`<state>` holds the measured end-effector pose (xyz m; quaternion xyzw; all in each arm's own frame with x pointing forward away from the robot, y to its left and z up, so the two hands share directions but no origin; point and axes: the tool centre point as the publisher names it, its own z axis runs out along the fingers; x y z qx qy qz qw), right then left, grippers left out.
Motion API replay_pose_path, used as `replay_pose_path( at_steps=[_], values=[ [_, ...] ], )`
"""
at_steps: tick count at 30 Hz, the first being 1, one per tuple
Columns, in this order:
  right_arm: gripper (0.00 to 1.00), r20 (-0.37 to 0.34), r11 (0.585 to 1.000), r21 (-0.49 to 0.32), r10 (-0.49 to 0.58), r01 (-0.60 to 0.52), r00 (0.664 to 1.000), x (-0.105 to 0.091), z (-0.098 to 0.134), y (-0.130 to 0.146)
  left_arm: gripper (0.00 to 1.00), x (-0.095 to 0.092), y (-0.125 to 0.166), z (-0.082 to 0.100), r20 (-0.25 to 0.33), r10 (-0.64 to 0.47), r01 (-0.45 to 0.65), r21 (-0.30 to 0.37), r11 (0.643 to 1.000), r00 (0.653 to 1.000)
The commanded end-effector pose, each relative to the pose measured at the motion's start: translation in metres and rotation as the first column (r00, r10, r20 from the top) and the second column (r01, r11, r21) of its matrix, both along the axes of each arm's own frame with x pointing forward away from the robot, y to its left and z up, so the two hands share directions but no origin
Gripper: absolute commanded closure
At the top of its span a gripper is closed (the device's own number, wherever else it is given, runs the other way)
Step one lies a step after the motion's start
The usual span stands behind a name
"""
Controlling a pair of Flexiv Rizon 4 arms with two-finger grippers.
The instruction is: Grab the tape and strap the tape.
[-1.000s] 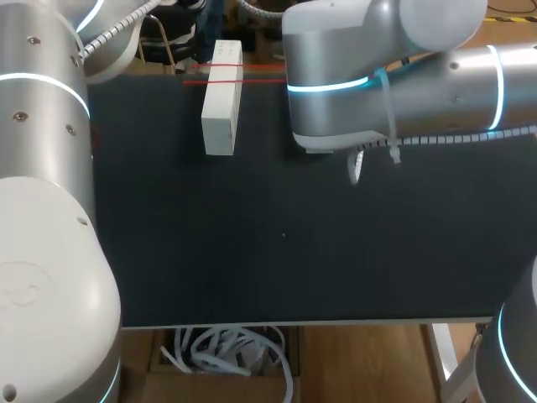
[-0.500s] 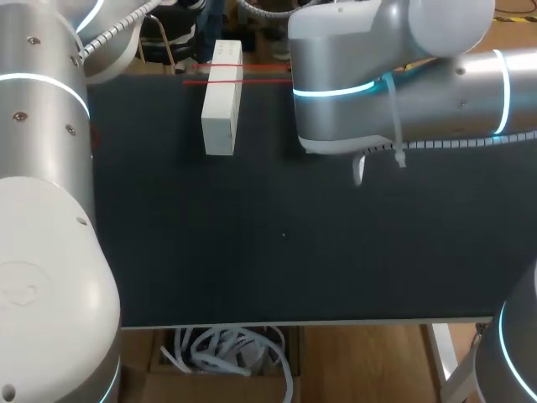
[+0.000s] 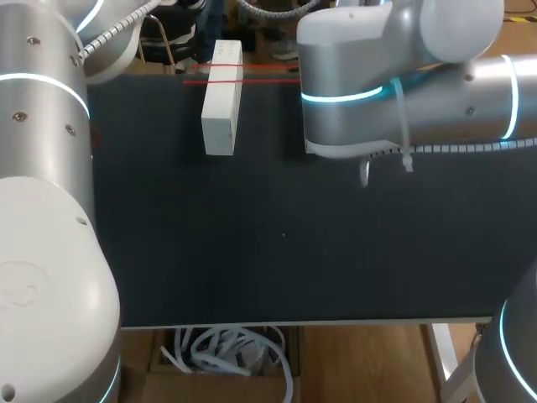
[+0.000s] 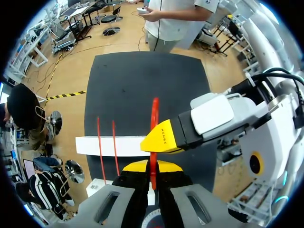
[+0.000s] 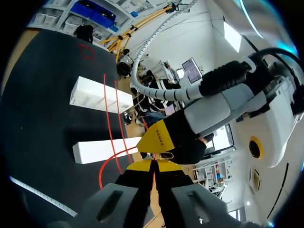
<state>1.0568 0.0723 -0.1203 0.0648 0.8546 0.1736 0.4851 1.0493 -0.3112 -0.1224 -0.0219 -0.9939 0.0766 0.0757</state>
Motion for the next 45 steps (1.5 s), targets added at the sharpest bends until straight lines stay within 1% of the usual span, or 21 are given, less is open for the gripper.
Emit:
replay_pose_path(
  at_steps=[1, 15, 26, 27, 28, 29, 31, 32, 38, 42, 45],
  values=[
    [1.0, -0.001, 1.0, 0.004, 0.008, -0.008, 1.0, 0.0, 0.001, -0.002, 1.0, 0.002, -0.002, 0.002, -0.005, -0.001, 0.001, 0.007, 1.0, 1.0],
    [1.0, -0.005, 1.0, 0.027, 0.015, -0.015, 1.0, 0.001, 0.0, 0.002, 1.0, 0.002, -0.002, 0.002, -0.005, -0.001, 0.001, 0.007, 1.0, 1.0],
    [1.0, -0.027, 1.0, 0.029, 0.003, -0.002, 1.0, -0.003, -0.003, 0.002, 1.0, 0.002, -0.002, 0.002, -0.005, -0.001, 0.001, 0.007, 1.0, 1.0],
    [0.81, -0.032, 1.0, 0.029, -0.002, 0.003, 0.999, -0.003, -0.003, 0.001, 1.0, 0.002, -0.002, 0.002, -0.005, -0.001, 0.001, 0.007, 1.0, 1.0],
    [0.57, -0.034, 1.0, 0.03, -0.004, 0.005, 0.999, -0.003, -0.003, 0.0, 1.0, 0.002, -0.002, 0.002, -0.005, -0.001, 0.001, 0.007, 1.0, 1.0],
    [0.53, -0.036, 1.0, 0.027, -0.006, 0.007, 0.999, -0.004, -0.003, 0.0, 1.0, 0.002, -0.002, 0.002, -0.005, -0.001, 0.001, 0.007, 1.0, 1.0],
    [0.15, -0.04, 1.0, 0.02, -0.007, 0.008, 0.999, -0.004, -0.003, -0.001, 1.0, 0.002, -0.002, 0.002, -0.005, -0.001, 0.001, 0.007, 1.0, 1.0],
    [0.0, -0.041, 1.0, 0.018, -0.008, 0.008, 0.999, -0.004, -0.004, -0.002, 1.0, 0.002, -0.002, 0.002, -0.005, -0.001, 0.001, 0.007, 1.0, 1.0],
    [0.0, -0.052, 1.0, 0.011, -0.011, 0.011, 0.999, -0.01, -0.006, -0.006, 1.0, 0.002, -0.002, 0.002, -0.005, -0.001, 0.001, 0.007, 1.0, 1.0],
    [0.0, -0.063, 1.0, 0.009, -0.018, 0.019, 0.998, -0.017, -0.006, -0.018, 1.0, 0.002, -0.002, 0.002, -0.005, -0.001, 0.001, 0.007, 1.0, 1.0],
    [0.0, -0.097, 0.999, 0.031, -0.03, 0.033, 0.995, -0.022, -0.008, -0.03, 1.0, 0.002, -0.002, 0.002, -0.005, -0.001, 0.001, 0.007, 1.0, 1.0]
  ],
)
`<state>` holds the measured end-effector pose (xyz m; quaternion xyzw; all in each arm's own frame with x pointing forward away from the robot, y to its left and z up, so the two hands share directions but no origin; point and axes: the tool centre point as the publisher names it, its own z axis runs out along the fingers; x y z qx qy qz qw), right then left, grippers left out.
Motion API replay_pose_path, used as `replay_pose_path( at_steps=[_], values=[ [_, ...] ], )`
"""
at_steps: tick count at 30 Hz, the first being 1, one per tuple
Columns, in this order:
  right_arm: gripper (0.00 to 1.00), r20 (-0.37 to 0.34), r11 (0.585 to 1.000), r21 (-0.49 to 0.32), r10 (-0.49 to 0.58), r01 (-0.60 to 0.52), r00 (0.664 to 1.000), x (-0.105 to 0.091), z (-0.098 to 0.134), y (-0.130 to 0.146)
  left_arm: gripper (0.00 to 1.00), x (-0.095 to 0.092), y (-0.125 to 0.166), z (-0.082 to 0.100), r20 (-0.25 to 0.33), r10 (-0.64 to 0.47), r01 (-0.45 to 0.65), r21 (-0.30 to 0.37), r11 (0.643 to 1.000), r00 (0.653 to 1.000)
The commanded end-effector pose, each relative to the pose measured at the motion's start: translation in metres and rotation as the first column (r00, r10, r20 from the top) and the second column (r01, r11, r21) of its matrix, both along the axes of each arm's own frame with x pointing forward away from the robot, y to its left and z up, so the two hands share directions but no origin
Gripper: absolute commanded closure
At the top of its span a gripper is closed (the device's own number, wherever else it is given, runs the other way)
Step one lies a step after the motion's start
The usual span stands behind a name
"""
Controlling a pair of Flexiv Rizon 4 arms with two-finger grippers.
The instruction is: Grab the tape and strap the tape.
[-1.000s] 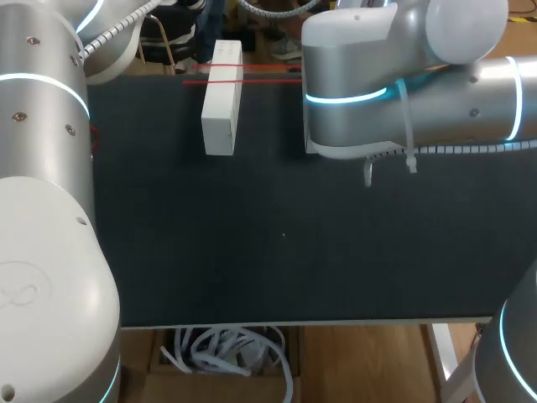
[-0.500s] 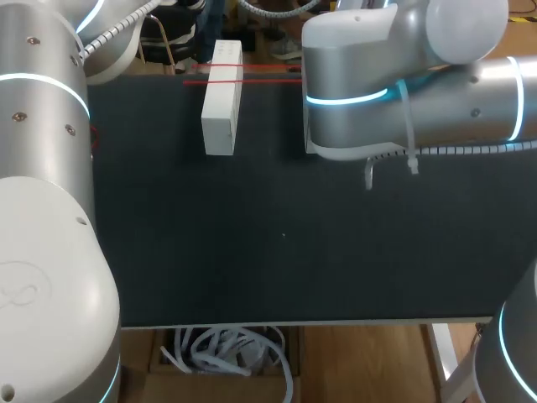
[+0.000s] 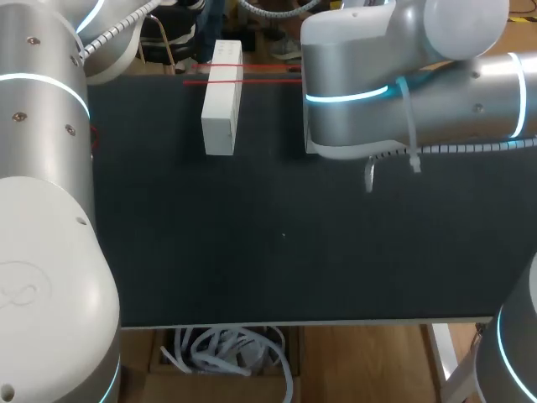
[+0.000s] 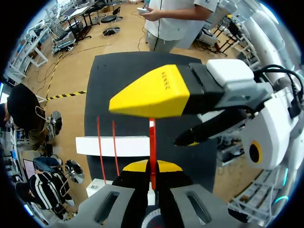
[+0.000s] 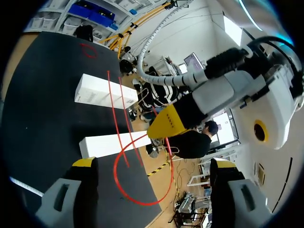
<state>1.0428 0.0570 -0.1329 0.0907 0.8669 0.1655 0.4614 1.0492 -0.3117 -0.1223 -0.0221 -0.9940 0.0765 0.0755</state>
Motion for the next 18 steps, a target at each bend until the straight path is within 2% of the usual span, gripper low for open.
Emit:
replay_pose_path(
  at_steps=[1, 4, 10, 13, 18],
  values=[
    [0.0, -0.039, 1.0, 0.03, 0.01, -0.009, 0.999, -0.01, 0.004, -0.019, 1.0, 0.002, -0.001, 0.002, -0.006, 0.0, 0.0, 0.007, 1.0, 1.0],
    [0.0, -0.083, 0.999, 0.022, 0.03, -0.028, 0.996, -0.015, 0.002, -0.032, 1.0, 0.002, -0.001, 0.002, -0.006, 0.0, 0.0, 0.007, 1.0, 1.0],
    [0.02, -0.253, 0.992, -0.015, 0.12, -0.128, 0.96, -0.018, -0.01, -0.057, 1.0, 0.002, -0.001, 0.002, -0.006, 0.0, 0.0, 0.007, 1.0, 1.0],
    [0.0, -0.288, 0.987, 0.011, 0.158, -0.162, 0.944, -0.016, -0.015, -0.066, 1.0, 0.002, -0.001, 0.002, -0.006, 0.0, 0.0, 0.007, 1.0, 1.0],
    [0.03, -0.265, 0.983, 0.055, 0.186, -0.177, 0.946, -0.006, -0.014, -0.08, 1.0, 0.002, -0.001, 0.002, -0.006, 0.0, 0.0, 0.007, 1.0, 1.0]
  ],
)
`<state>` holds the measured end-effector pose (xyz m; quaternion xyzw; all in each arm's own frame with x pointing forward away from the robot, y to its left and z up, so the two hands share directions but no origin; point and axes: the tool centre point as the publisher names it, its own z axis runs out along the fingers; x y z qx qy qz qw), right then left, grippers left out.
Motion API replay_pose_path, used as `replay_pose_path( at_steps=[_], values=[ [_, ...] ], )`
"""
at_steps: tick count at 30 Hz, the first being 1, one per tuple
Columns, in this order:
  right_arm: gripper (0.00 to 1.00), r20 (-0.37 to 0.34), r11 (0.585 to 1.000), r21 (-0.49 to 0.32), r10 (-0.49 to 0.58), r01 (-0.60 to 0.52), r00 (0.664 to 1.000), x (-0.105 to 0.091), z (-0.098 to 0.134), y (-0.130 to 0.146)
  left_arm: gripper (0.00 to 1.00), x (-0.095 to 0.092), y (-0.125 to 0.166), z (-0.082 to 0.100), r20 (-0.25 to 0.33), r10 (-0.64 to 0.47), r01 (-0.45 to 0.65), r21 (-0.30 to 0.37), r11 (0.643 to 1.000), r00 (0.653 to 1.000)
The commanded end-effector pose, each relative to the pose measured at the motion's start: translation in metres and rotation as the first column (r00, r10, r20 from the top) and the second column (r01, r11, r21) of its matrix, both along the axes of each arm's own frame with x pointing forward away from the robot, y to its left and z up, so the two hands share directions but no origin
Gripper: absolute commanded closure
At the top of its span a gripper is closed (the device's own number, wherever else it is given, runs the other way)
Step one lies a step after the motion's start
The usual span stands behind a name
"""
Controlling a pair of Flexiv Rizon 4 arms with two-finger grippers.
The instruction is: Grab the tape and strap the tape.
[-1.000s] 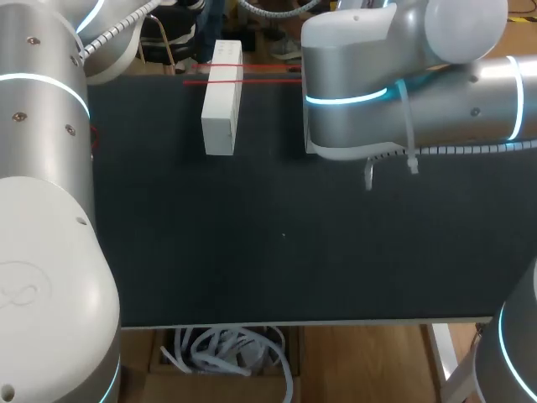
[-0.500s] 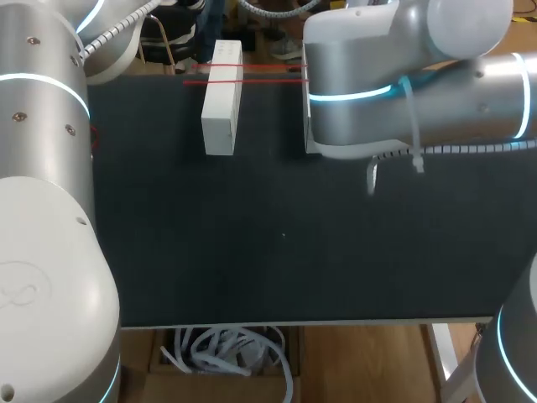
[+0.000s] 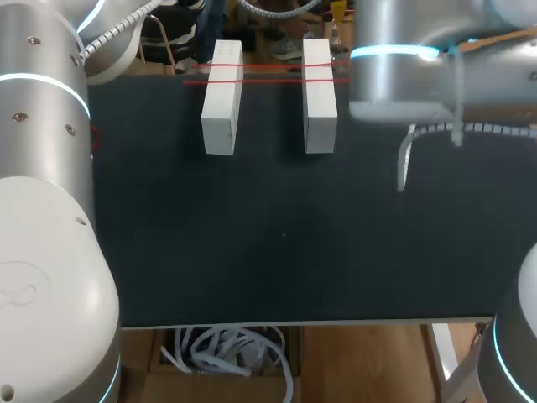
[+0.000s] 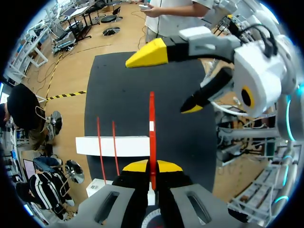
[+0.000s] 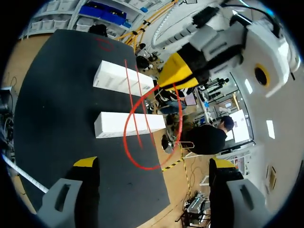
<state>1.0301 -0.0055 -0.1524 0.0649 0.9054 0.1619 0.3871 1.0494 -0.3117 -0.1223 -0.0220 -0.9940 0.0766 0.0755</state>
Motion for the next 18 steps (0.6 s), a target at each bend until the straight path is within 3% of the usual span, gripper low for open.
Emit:
replay_pose_path(
  at_steps=[1, 12, 15, 18],
  values=[
    [0.0, -0.116, 0.991, 0.072, 0.122, -0.114, 0.986, 0.009, 0.006, -0.019, 1.0, 0.002, -0.001, 0.002, -0.006, -0.001, 0.001, 0.007, 1.0, 1.0],
    [0.1, -0.107, 0.976, 0.084, 0.207, -0.199, 0.972, 0.029, 0.013, -0.028, 1.0, 0.002, -0.001, 0.002, -0.006, -0.001, 0.001, 0.007, 1.0, 1.0],
    [0.0, -0.102, 0.971, 0.086, 0.232, -0.224, 0.967, 0.03, 0.014, -0.025, 1.0, 0.002, -0.001, 0.002, -0.006, -0.001, 0.001, 0.007, 1.0, 1.0],
    [0.0, -0.103, 0.967, 0.091, 0.248, -0.239, 0.963, 0.03, 0.013, -0.023, 1.0, 0.002, -0.001, 0.002, -0.006, -0.001, 0.001, 0.007, 1.0, 1.0]
  ],
)
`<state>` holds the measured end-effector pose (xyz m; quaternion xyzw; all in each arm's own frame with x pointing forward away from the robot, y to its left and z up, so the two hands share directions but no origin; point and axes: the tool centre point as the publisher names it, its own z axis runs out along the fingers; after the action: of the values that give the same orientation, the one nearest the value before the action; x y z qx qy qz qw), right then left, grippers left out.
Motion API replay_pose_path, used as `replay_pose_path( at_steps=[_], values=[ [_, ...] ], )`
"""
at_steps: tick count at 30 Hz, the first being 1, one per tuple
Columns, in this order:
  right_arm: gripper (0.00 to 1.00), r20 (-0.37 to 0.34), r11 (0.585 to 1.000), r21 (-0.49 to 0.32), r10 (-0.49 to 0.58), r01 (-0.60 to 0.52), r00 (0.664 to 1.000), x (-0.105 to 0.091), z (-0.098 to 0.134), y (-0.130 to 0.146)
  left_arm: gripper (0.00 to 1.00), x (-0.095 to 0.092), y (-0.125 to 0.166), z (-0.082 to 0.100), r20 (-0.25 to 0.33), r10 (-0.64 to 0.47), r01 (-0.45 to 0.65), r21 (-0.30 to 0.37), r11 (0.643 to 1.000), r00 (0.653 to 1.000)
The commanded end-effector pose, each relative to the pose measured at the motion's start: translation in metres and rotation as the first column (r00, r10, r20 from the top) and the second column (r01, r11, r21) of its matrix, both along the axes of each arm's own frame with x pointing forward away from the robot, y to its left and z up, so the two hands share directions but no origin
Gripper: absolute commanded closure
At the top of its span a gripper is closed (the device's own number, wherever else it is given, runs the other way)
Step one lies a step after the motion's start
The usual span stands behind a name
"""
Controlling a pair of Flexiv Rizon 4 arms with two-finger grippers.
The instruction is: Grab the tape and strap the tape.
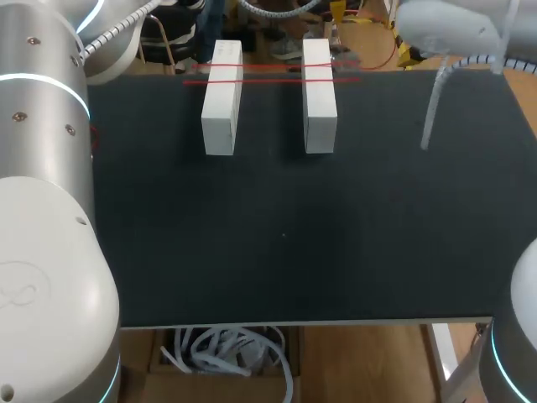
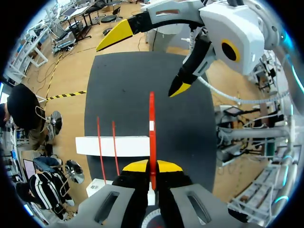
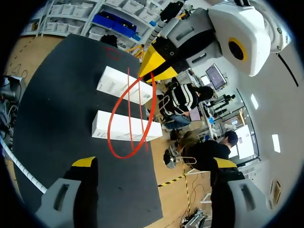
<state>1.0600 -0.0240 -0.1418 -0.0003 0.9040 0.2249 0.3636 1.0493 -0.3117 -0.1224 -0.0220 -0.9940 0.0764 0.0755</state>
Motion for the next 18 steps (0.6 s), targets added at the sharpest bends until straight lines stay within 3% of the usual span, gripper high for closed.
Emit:
replay_pose_path(
  at_steps=[1, 15, 18],
  values=[
    [0.0, -0.1, 0.997, 0.004, 0.078, -0.078, 0.992, 0.0, 0.002, -0.004, 1.0, 0.002, -0.001, 0.002, -0.006, -0.001, 0.001, 0.007, 1.0, 1.0],
    [0.0, -0.117, 0.995, -0.012, 0.094, -0.096, 0.989, 0.001, 0.0, -0.002, 1.0, 0.002, -0.001, 0.003, -0.003, -0.003, 0.004, 0.007, 1.0, 1.0],
    [0.0, -0.117, 0.995, -0.012, 0.094, -0.096, 0.989, 0.001, 0.0, -0.002, 1.0, 0.005, 0.015, 0.006, 0.003, 0.047, -0.048, 0.054, 0.997, 0.999]
  ],
)
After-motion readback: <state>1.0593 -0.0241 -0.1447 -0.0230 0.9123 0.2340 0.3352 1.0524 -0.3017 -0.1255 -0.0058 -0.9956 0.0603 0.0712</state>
